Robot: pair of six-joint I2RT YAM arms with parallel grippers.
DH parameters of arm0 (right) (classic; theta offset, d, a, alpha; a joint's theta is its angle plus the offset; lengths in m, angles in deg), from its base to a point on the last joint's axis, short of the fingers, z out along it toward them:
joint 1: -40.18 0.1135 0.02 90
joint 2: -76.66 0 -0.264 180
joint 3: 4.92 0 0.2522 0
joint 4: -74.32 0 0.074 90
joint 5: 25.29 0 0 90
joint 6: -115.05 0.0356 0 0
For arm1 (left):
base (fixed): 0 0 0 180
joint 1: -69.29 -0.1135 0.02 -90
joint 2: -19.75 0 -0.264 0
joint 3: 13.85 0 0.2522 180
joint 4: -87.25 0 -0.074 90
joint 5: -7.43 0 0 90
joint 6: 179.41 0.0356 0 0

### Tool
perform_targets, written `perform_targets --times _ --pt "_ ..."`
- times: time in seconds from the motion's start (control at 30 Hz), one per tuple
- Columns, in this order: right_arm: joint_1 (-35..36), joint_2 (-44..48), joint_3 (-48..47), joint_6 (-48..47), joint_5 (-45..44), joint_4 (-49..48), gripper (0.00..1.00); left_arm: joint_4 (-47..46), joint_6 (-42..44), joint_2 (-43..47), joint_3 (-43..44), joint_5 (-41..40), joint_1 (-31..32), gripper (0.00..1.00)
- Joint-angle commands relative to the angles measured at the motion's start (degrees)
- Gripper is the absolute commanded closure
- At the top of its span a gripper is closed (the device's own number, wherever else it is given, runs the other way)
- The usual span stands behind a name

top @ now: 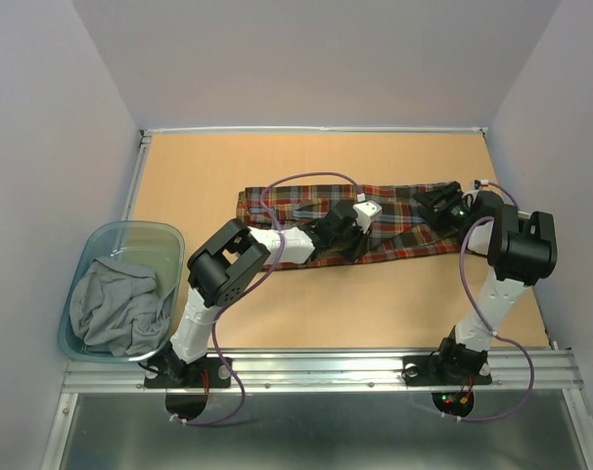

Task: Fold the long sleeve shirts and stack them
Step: Fold the shirt

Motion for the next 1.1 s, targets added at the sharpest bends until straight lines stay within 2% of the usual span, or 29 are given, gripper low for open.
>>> perform_targets --times 0.0,0.1,0.2,0.27,0.3,0.37,0.4,0.43,0.5,0.53,0.67,0.73,0.83,0.9,0.97,1.07 --pt "-4.04 -3.85 -1.15 -2.53 -1.13 -2.42 0.25 8.62 -0.86 -2.98 -3.40 0.58 0.46 0.73" --pt "-5.72 -6.23 -2.65 -2.18 -1.48 -2.34 0.25 8.71 -1.12 -2.28 -3.31 0.58 0.46 0.72" --pt "-5.98 -2.57 -3.53 -2.09 -1.22 -1.64 0.25 10.37 -1.39 0.35 -2.35 -0.29 0.46 0.61" --pt "-5.89 0.96 -3.70 -2.87 -2.87 1.60 0.25 10.82 -1.65 2.55 -1.73 -1.44 0.46 0.50" --pt "-5.89 5.93 -3.88 -5.75 -4.36 8.49 0.25 10.91 -1.74 4.74 -1.56 -3.10 0.46 0.47" --pt "-5.02 10.88 -5.36 -10.24 -6.83 15.73 0.25 11.17 -1.57 6.60 -0.77 -4.95 0.20 0.39" --pt "-4.49 12.99 -6.24 -12.44 -10.32 25.25 0.25 12.04 -1.65 7.39 -0.15 -6.35 0.02 0.37" --pt "-3.53 17.02 -7.30 -15.94 -12.53 29.61 0.26 12.66 -1.91 8.96 0.90 -6.97 -0.41 0.35" --pt "-2.91 20.56 -7.40 -17.03 -17.20 37.52 0.26 13.54 -2.35 10.90 1.52 -8.20 -1.29 0.33" --pt "-2.21 23.79 -7.31 -17.20 -18.87 40.09 0.28 13.63 -2.44 13.09 1.78 -8.73 -2.60 0.25" --pt "1.92 28.39 -7.05 -20.54 -28.43 52.31 0.42 14.95 -3.50 17.23 2.57 -13.37 -7.61 0.12" --pt "4.90 29.53 -5.74 -20.81 -31.70 57.59 0.51 16.00 -3.76 17.85 3.01 -15.59 -11.73 0.10" --pt "7.37 31.12 -3.80 -20.28 -36.01 60.68 0.57 17.06 -4.55 16.37 3.80 -16.56 -16.31 0.10" --pt "8.69 31.04 -1.60 -19.93 -37.86 60.77 0.58 17.06 -4.90 15.14 4.95 -18.57 -19.92 0.11" --pt "9.31 29.99 -0.89 -19.93 -38.74 60.68 0.58 17.06 -4.56 12.24 7.13 -20.24 -22.20 0.18" --pt "9.84 25.42 -2.03 -20.45 -38.74 59.63 0.59 19.42 -4.47 5.23 12.04 -20.95 -24.75 0.22"
